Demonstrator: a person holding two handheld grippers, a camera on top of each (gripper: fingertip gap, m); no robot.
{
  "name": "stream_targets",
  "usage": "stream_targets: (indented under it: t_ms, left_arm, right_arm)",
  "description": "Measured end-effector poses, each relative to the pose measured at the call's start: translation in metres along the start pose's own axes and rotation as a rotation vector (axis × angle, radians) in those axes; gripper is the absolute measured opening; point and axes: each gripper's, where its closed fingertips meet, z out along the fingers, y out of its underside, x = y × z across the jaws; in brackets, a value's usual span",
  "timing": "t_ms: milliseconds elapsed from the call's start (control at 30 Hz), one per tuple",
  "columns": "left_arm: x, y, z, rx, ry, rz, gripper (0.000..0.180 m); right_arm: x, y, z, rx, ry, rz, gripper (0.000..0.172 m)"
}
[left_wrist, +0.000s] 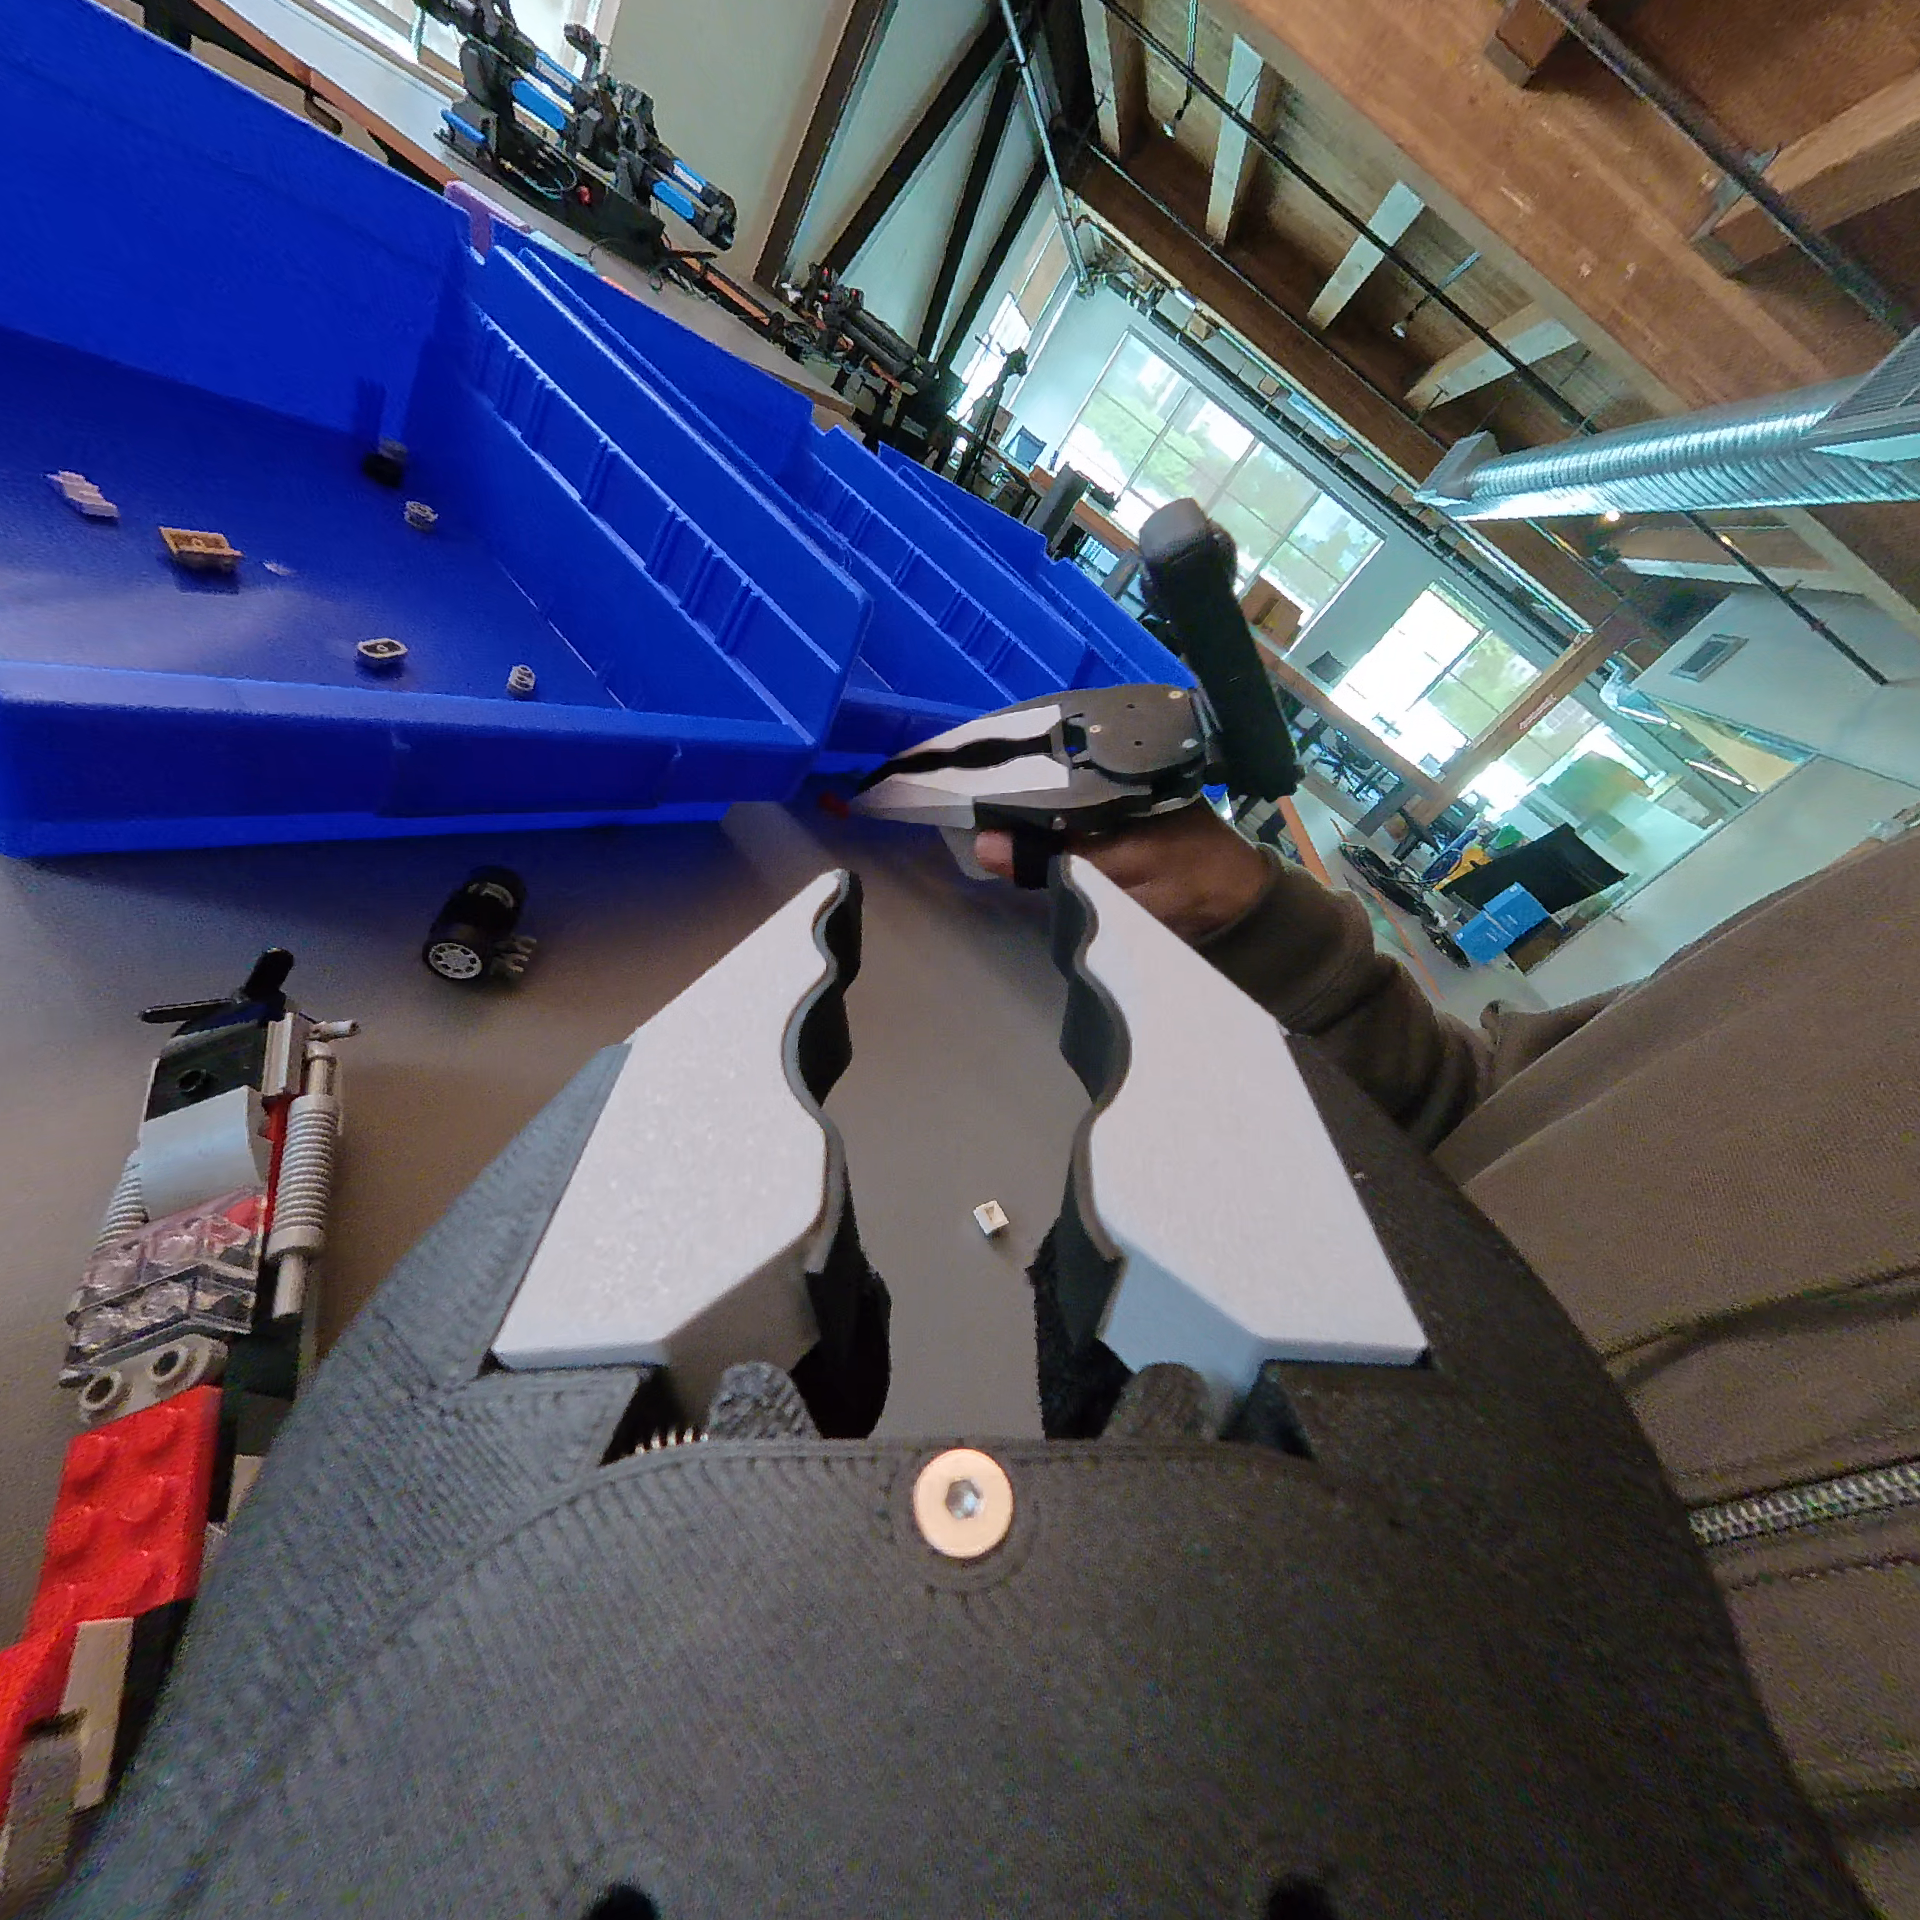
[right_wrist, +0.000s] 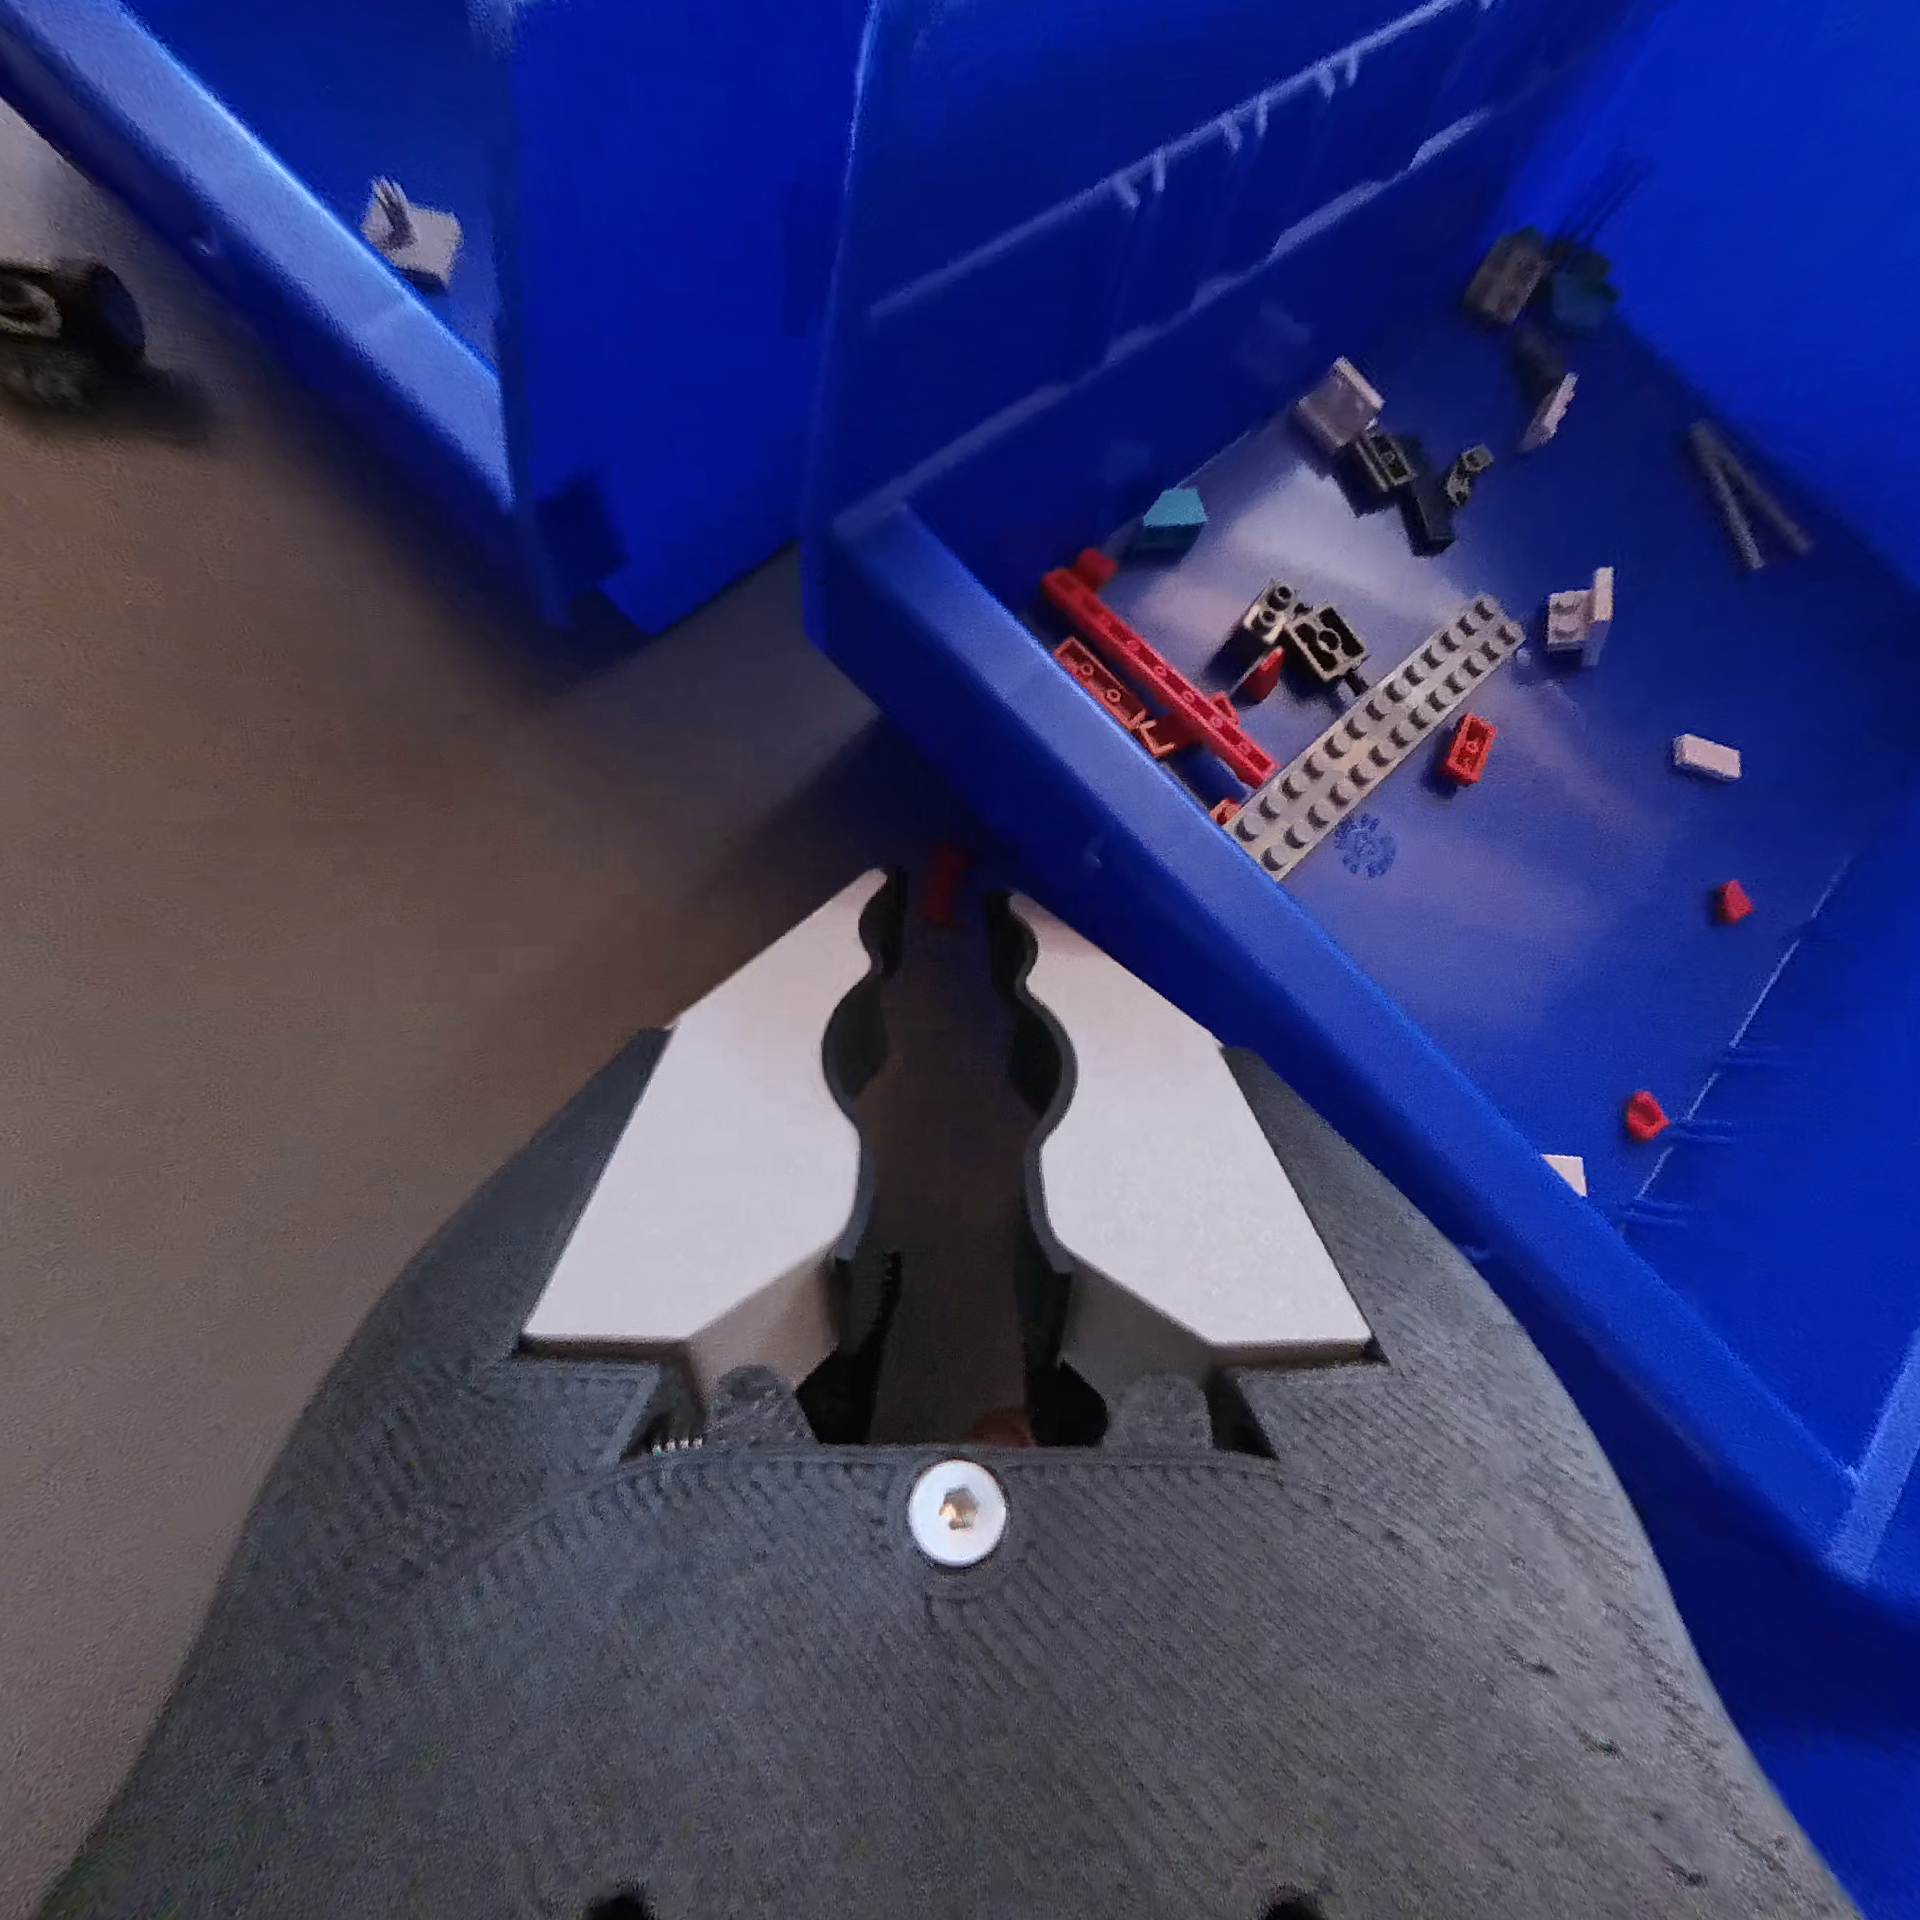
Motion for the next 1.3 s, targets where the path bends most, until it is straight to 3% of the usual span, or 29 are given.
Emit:
stream_targets:
  t_ms: [233, 333, 467, 567, 600, 700, 800, 900, 967, 1033, 1133, 1300]
  left_arm:
    - [-0.001, -0.002, -0.002, 0.015, 0.003, -0.02, 0.037]
    - [-0.002, -0.004, -0.004, 0.022, -0.003, -0.016, 0.036]
    - [-0.006, -0.007, -0.005, 0.034, -0.008, -0.027, 0.035]
    - [-0.004, -0.004, -0.003, 0.024, 0.002, -0.032, 0.035]
    - [-0.003, -0.003, -0.003, 0.02, 0.005, -0.03, 0.035]
    - [-0.001, -0.002, -0.002, 0.014, 0.002, -0.016, 0.035]
    - [-0.005, -0.006, -0.007, 0.029, -0.02, -0.009, 0.035]
    - [-0.011, -0.009, -0.009, 0.042, -0.032, -0.022, 0.035]
    - [-0.013, -0.008, -0.009, 0.038, -0.037, -0.029, 0.035]
    - [-0.014, -0.005, -0.007, 0.027, -0.034, -0.036, 0.035]
    - [-0.011, -0.002, -0.005, 0.016, -0.034, -0.024, 0.035]
    - [-0.011, -0.006, -0.008, 0.03, -0.04, -0.015, 0.035]
  right_arm:
    - [0.001, 0.002, 0.009, -0.051, 0.004, -0.062, 0.009]
    - [-0.01, -0.002, 0.0, -0.006, -0.084, -0.056, 0.008]
    - [0.0, -0.041, -0.042, 0.165, -0.11, -0.028, 0.008]
    - [0.047, -0.079, -0.07, 0.289, 0.027, -0.017, 0.008]
    - [0.062, -0.083, -0.069, 0.287, 0.072, -0.018, 0.009]
    - [0.073, -0.072, -0.048, 0.195, 0.057, 0.005, 0.04]
    - [0.036, -0.071, -0.052, 0.241, -0.027, -0.065, 0.043]
    - [-0.06, -0.063, -0.071, 0.321, -0.353, -0.201, 0.034]
    - [-0.125, -0.039, -0.078, 0.267, -0.55, -0.277, 0.032]
    - [-0.169, -0.015, -0.077, 0.195, -0.636, -0.359, 0.032]
    - [-0.202, 0.005, -0.07, 0.12, -0.68, -0.414, 0.032]
    - [-0.208, 0.013, -0.062, 0.059, -0.65, -0.483, 0.021]
